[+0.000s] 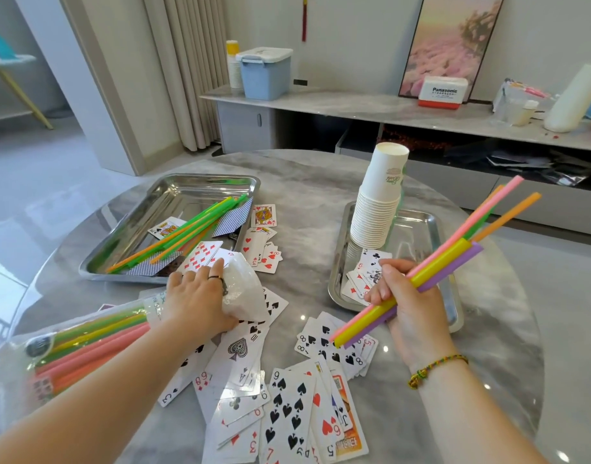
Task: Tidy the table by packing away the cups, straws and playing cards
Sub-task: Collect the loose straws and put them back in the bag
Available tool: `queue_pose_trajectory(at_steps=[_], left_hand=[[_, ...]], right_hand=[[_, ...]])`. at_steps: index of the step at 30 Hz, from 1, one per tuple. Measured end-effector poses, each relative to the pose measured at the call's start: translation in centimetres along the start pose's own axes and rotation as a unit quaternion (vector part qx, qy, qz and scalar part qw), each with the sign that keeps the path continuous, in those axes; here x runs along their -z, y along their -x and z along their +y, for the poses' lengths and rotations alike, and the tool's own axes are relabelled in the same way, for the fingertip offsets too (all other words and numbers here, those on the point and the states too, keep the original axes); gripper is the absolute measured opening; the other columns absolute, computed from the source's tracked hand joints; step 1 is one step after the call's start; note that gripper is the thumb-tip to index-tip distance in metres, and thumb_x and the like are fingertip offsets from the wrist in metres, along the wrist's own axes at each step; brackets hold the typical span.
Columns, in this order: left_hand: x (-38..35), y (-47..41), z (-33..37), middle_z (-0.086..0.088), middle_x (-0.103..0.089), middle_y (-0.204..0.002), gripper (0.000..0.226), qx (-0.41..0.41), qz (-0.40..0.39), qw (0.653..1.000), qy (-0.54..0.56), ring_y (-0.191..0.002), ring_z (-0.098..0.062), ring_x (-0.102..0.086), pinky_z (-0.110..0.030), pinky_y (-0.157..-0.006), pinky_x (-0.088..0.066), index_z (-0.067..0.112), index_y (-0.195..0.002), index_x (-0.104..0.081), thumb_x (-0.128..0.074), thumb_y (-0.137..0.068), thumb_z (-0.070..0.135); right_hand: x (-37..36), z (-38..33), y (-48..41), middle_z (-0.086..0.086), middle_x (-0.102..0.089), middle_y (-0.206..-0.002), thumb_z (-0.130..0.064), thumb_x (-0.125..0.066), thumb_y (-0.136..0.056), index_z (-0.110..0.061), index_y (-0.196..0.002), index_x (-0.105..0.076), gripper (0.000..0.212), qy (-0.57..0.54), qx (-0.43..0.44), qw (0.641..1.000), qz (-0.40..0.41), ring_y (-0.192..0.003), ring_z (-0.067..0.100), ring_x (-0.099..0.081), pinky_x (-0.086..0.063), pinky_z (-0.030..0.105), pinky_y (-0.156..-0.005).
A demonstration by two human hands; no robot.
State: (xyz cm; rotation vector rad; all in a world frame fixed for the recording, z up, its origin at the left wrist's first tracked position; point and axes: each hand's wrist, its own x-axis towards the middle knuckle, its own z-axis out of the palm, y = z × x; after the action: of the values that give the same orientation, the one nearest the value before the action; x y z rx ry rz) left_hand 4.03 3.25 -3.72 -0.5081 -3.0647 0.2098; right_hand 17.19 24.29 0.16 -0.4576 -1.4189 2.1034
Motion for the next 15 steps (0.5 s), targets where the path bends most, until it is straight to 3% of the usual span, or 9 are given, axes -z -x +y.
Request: queue_pose_trajectory(at_steps=[7,11,13,15], left_hand=[[1.8,0.4,0.2,0.005,-0.050,-0.130,0.086,-0.036,0.060,0.997,0.037,-0.124,-0.016,-0.043,-0.040,-0.112,-0.006,0.026,-0.139,-0.019,-0.056,-0.071,0.062],[4.7,2.0,0.4,0.006,-0.063,-0.116,0.075,-0.102,0.161,0.974,0.124,-0.115,-0.014,-0.054,-0.031,-0.107,0.008,0.028,-0.130,-0.041,-0.064,-0.066,0.058],[6.3,3.3,0.7,0.000,-0.069,-0.104,0.075,-0.149,0.218,0.945,0.195,-0.105,-0.018,-0.061,-0.031,-0.109,0.000,0.019,-0.119,-0.056,-0.075,-0.055,0.053],[7.6,4.5,0.9,0.001,-0.069,-0.094,0.070,-0.195,0.261,0.909,0.259,-0.098,-0.015,-0.060,-0.042,-0.107,-0.018,0.012,-0.107,-0.063,-0.074,-0.046,0.044]], right_hand=[[0.1,-0.5,-0.4,-0.006,-0.044,-0.035,-0.010,-0.051,-0.087,-0.021,-0.046,-0.055,0.043,-0.013,0.010,1.000,0.001,-0.038,0.006,-0.046,-0.049,0.020,-0.047],[0.0,-1.1,-0.1,-0.006,-0.044,-0.036,-0.016,-0.047,-0.089,-0.022,-0.040,-0.055,0.050,-0.029,0.020,0.999,-0.006,-0.038,0.007,-0.047,-0.048,0.020,-0.046],[-0.4,-1.8,0.2,-0.006,-0.045,-0.035,-0.019,-0.047,-0.090,-0.019,-0.039,-0.052,0.051,-0.030,0.027,0.999,-0.004,-0.038,0.007,-0.049,-0.048,0.019,-0.045],[-1.0,-3.0,0.5,-0.005,-0.045,-0.035,-0.023,-0.049,-0.087,-0.019,-0.044,-0.049,0.043,-0.061,0.037,0.997,-0.002,-0.037,0.009,-0.051,-0.049,0.018,-0.044]])
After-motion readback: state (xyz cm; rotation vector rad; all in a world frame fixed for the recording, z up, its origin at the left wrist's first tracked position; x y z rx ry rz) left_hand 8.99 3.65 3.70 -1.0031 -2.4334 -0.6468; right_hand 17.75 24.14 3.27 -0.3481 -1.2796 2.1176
